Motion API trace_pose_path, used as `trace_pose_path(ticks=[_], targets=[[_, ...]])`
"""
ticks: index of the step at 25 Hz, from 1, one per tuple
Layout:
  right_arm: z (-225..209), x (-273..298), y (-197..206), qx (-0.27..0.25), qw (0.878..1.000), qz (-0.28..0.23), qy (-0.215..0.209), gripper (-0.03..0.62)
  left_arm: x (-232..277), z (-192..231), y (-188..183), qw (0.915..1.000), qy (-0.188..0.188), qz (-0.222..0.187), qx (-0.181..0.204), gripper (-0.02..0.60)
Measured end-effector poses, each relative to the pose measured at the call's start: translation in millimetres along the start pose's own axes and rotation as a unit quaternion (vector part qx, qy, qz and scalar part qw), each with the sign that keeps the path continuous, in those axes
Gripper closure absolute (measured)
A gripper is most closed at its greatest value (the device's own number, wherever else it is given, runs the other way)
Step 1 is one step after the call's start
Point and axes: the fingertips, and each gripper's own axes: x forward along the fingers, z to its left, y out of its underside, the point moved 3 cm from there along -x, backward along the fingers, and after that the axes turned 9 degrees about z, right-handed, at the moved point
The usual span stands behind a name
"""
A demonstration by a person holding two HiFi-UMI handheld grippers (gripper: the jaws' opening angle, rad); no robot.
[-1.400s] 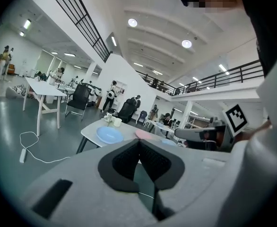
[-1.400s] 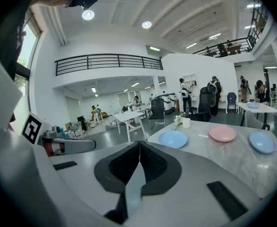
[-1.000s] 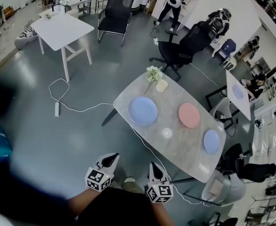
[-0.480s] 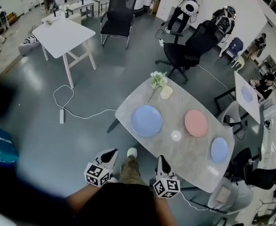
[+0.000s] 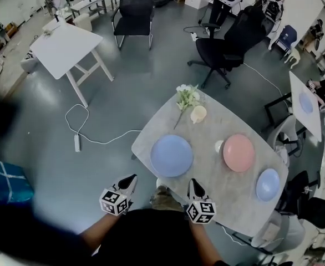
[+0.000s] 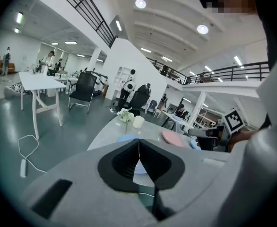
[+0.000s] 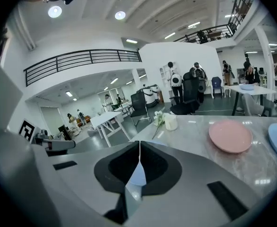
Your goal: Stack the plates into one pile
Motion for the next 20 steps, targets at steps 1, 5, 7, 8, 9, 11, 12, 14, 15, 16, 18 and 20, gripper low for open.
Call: trace_pose_path(ticks=[1, 5, 7, 8, 9, 11, 12, 14, 15, 16, 18, 20], targets=[[-10.5, 12.3, 0.9, 0.000, 1.000, 0.012, 0.001, 0.580, 15.9, 6.3, 0.3, 0.9999, -0.003, 0.010, -0.010, 0.565], [-50.0, 60.8, 8.5, -0.007, 0.998, 0.057, 0.002, 0.580, 75.0, 31.0, 4.9, 0.9984, -0.016, 0.053, -0.013, 0.563], [-66.1, 82.8, 15.5, -0.006, 0.996, 0.085, -0.001, 0.580, 96.2, 42.2, 9.5, 0.9965, -0.019, 0.079, -0.016, 0.562], [-73.1, 91.9, 20.1, -0.005, 0.995, 0.100, -0.003, 0.579, 103.7, 46.6, 12.7, 0.9952, -0.022, 0.092, -0.024, 0.553], [-79.7, 100.1, 24.9, -0.004, 0.993, 0.114, -0.003, 0.579, 110.5, 50.4, 16.1, 0.9938, -0.025, 0.103, -0.033, 0.542], [-92.7, 117.3, 32.2, -0.001, 0.990, 0.139, -0.005, 0.575, 127.5, 58.3, 21.6, 0.9909, -0.030, 0.122, -0.048, 0.514], [-98.5, 126.4, 35.1, 0.002, 0.989, 0.149, -0.007, 0.561, 137.7, 62.0, 22.9, 0.9897, -0.031, 0.129, -0.054, 0.485], [-107.4, 142.2, 41.7, 0.013, 0.985, 0.169, -0.012, 0.504, 156.3, 68.1, 24.5, 0.9872, -0.031, 0.142, -0.067, 0.451], [-110.7, 148.2, 45.9, 0.019, 0.984, 0.178, -0.013, 0.502, 164.1, 71.0, 26.3, 0.9855, -0.033, 0.149, -0.074, 0.448], [-113.2, 153.4, 50.4, 0.024, 0.982, 0.187, -0.012, 0.501, 171.2, 74.3, 29.1, 0.9832, -0.034, 0.158, -0.085, 0.444], [-117.4, 163.5, 58.5, 0.034, 0.979, 0.202, -0.009, 0.497, 184.6, 81.7, 34.9, 0.9764, -0.036, 0.179, -0.116, 0.418], [-123.4, 173.0, 63.9, 0.045, 0.976, 0.213, -0.003, 0.496, 199.1, 86.2, 39.0, 0.9702, -0.038, 0.201, -0.130, 0.405]])
